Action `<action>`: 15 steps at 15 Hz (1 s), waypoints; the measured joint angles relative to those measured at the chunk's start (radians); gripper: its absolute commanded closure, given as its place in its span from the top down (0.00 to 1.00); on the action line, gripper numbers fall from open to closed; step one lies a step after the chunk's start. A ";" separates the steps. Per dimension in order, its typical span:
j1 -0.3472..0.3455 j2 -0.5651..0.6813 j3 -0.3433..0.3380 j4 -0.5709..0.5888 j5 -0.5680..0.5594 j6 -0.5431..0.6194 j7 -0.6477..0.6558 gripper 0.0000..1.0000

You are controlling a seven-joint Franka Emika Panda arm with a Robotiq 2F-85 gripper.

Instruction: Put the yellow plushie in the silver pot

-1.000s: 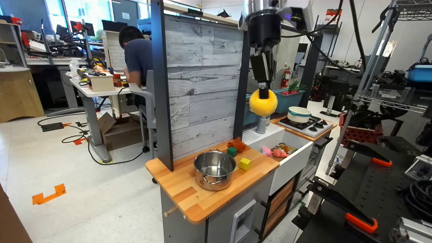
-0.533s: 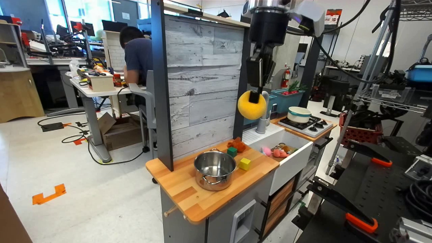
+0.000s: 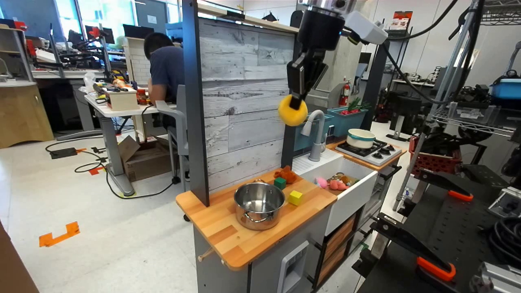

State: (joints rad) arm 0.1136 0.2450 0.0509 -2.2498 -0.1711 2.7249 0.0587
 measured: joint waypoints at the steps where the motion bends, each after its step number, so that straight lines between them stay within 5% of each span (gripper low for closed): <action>1: 0.000 0.004 -0.013 0.016 -0.003 0.002 0.019 0.03; 15: 0.042 0.148 -0.024 0.205 0.002 -0.156 0.101 0.03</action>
State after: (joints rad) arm 0.1557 0.3929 0.0270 -2.0452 -0.1695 2.5694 0.1597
